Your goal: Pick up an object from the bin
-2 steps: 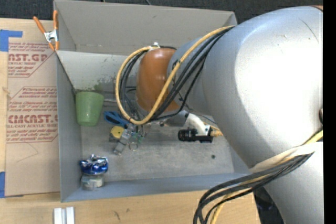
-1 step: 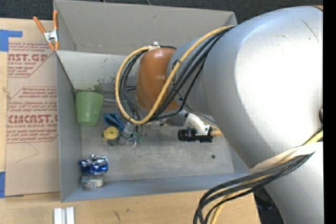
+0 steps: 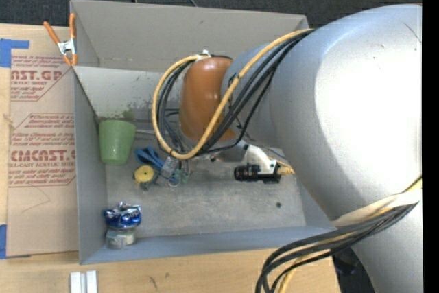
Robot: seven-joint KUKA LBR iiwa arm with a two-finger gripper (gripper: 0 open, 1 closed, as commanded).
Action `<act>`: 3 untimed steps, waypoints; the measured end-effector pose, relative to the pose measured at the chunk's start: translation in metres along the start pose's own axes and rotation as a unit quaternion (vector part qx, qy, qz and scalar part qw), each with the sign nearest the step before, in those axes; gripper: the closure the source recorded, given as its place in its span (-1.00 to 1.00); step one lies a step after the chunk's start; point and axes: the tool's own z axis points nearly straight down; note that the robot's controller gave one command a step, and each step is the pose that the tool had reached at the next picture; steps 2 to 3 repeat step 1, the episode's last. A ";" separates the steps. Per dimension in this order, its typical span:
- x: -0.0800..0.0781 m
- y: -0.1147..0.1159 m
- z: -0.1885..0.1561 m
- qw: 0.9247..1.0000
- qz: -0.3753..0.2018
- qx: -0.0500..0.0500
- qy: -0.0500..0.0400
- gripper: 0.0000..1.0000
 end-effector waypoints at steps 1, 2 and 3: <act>-0.001 0.002 -0.115 1.000 -0.001 -0.002 -0.002 1.00; -0.001 0.002 -0.115 1.000 -0.001 -0.002 -0.002 1.00; -0.001 0.002 -0.115 1.000 -0.001 -0.002 -0.002 1.00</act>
Offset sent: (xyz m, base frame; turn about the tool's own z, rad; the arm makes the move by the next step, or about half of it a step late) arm 0.0001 0.0001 0.1112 0.0000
